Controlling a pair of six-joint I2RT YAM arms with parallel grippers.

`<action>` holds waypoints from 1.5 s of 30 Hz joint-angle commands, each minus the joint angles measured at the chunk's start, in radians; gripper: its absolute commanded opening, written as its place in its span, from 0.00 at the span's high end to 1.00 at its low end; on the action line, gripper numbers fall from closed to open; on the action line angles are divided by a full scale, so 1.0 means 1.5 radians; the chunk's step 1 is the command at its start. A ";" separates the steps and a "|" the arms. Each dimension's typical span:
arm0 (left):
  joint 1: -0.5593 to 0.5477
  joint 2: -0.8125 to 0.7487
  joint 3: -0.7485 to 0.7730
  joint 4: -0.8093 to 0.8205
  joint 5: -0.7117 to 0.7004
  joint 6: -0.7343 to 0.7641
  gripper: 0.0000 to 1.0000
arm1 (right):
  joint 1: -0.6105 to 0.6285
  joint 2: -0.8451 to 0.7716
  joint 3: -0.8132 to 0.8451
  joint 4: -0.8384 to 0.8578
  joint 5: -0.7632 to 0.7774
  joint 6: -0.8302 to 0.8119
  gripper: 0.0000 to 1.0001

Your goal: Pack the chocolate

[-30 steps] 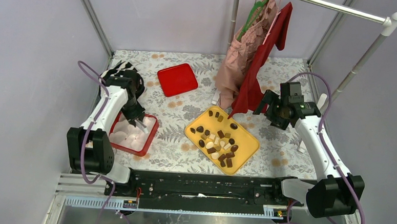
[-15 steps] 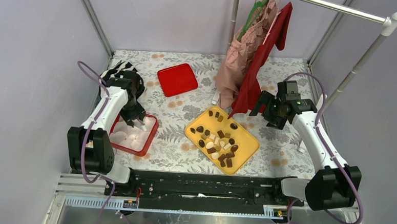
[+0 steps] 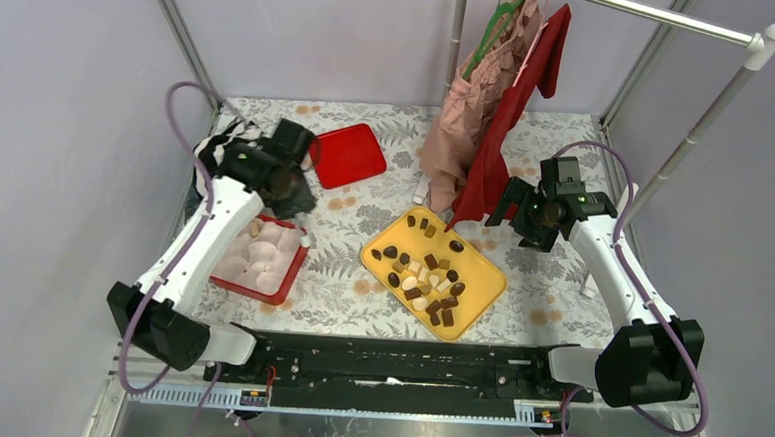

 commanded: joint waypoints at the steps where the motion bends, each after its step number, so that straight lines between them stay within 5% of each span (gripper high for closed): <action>1: -0.178 0.042 0.017 -0.012 0.002 0.043 0.65 | -0.002 -0.010 0.006 0.020 -0.013 0.000 0.00; 5: -0.297 0.075 0.013 0.040 0.075 0.094 0.66 | -0.002 -0.016 0.008 0.011 0.001 -0.006 0.00; 13: -0.418 0.141 0.016 0.061 0.117 0.134 0.65 | -0.002 -0.031 0.005 -0.002 0.009 -0.011 0.00; 45: -0.380 0.185 -0.060 0.146 0.088 0.210 0.54 | -0.003 -0.050 -0.022 0.001 0.009 0.001 0.00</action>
